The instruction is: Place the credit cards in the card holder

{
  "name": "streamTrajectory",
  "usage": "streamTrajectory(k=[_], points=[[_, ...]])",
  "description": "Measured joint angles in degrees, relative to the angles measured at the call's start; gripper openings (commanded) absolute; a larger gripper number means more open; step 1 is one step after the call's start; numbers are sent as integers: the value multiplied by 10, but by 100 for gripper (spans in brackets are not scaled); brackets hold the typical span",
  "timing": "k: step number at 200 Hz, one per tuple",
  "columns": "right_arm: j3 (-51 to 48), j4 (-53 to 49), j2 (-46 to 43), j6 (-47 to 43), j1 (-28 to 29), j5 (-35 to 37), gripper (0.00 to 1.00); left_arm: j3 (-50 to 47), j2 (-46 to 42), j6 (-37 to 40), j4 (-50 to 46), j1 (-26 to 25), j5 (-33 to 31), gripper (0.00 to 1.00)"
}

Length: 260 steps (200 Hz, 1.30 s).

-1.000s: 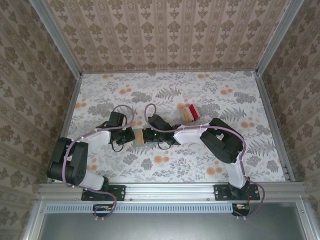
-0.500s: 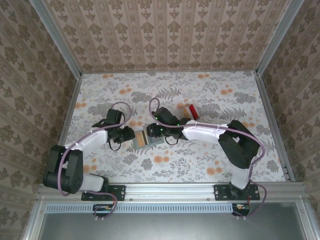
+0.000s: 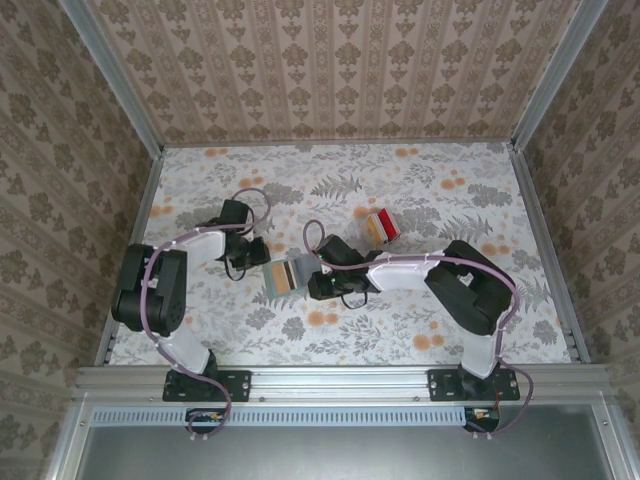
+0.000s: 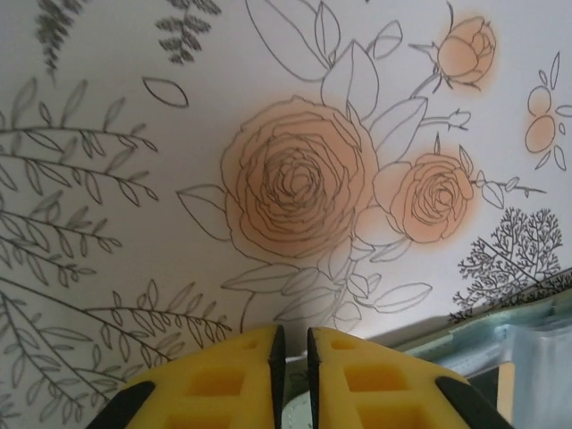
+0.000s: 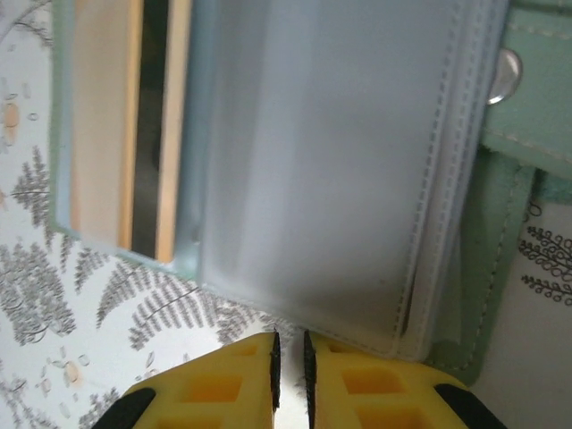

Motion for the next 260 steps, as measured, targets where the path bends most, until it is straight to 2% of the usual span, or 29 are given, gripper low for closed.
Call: streamTrajectory(k=[34, 76, 123, 166, 221, 240, 260], points=[[37, 0, 25, 1, -20, 4, 18, -50, -36, -2, 34, 3, 8, 12], [135, -23, 91, -8, -54, 8, 18, -135, -120, -22, 40, -9, 9, 12], [263, -66, 172, -35, -69, -16, 19, -198, -203, -80, 12, -90, 12, 13], [342, -117, 216, -69, -71, -58, 22, -210, -209, -145, 44, -165, -4, 13], [352, -178, 198, -112, -87, -53, 31, -146, -132, -181, 55, -231, -40, 14], [344, -202, 156, -127, -104, -35, 33, -119, -102, -181, 67, -248, -39, 16], [313, -212, 69, -137, -134, -15, 35, -94, -80, -179, 75, -256, -37, 18]])
